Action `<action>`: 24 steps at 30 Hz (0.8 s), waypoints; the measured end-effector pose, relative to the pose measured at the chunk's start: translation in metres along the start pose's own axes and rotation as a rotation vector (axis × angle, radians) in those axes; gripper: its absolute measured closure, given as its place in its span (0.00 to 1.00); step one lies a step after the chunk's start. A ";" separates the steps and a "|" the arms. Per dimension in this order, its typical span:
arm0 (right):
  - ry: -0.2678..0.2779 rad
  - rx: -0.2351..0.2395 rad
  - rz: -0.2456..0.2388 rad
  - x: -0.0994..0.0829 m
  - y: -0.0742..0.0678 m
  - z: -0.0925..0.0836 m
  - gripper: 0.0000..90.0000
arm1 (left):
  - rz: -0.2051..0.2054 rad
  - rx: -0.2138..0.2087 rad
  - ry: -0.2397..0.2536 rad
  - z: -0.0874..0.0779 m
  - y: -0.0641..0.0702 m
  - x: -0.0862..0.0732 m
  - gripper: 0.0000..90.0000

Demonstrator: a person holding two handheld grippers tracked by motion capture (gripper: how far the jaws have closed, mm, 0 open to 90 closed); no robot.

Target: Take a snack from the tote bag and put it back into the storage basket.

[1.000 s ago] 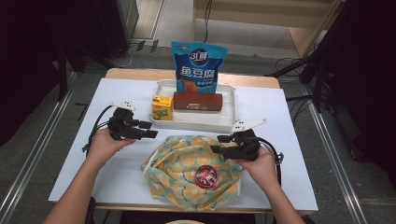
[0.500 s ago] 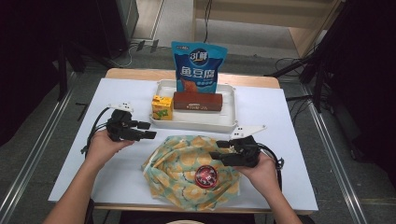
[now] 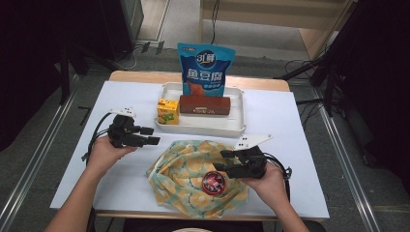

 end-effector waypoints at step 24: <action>-0.016 0.049 -0.013 -0.015 -0.019 0.005 0.44 | -0.011 0.002 -0.004 0.001 -0.003 -0.002 0.44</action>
Point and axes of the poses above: each handheld gripper's, and its own axes: z roughly forward along the jaws, x roughly out of its top, y roughly to its right, the point moved 5 cm from there along z, roughly forward along the jaws, and after that the axes turned 12 degrees about y, right-handed, at the moved point
